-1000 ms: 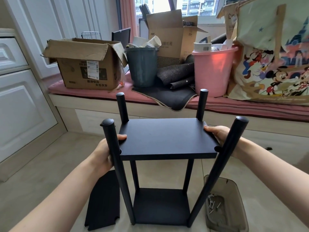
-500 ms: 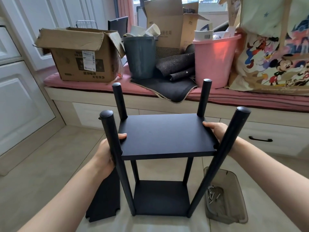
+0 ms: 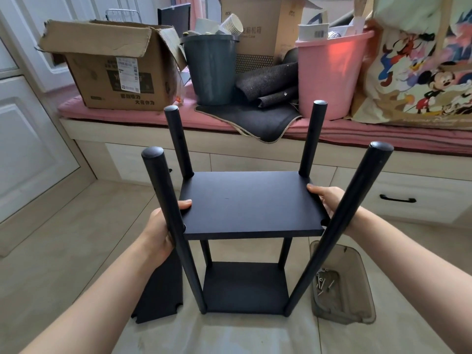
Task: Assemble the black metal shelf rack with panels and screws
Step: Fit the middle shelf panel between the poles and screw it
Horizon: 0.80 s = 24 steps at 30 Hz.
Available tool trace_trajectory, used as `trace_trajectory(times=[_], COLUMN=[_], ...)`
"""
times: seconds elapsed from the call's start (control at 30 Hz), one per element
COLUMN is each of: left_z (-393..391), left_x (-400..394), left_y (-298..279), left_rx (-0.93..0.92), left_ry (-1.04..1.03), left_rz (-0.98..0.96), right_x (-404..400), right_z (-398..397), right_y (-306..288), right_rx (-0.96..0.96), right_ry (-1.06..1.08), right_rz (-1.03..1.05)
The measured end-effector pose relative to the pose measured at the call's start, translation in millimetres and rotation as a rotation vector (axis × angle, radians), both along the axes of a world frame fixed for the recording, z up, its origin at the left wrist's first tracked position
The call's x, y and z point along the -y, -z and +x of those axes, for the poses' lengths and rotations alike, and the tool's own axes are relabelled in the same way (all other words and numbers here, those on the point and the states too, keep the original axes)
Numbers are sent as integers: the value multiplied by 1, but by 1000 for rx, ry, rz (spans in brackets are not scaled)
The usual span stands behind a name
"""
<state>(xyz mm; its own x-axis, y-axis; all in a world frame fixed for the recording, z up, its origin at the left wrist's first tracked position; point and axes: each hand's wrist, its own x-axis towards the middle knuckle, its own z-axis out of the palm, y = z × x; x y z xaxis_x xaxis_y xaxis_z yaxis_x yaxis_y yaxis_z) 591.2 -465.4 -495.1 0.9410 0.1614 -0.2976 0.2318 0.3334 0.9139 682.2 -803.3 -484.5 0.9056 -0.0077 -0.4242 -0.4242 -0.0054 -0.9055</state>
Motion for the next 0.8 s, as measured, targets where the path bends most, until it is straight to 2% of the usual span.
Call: trace_trajectory(times=[0.5,0.8], left_z=[-3,2], left_x=[8,7], left_y=[28,46], left_rx=[-69,-40], left_ry=[-33,-61], left_rz=[-3,-31], right_x=[-2,2], right_z=[-2,1], right_y=[43,67], right_rx=[-14,72], right_ry=[8,30], right_rz=[-49,-13])
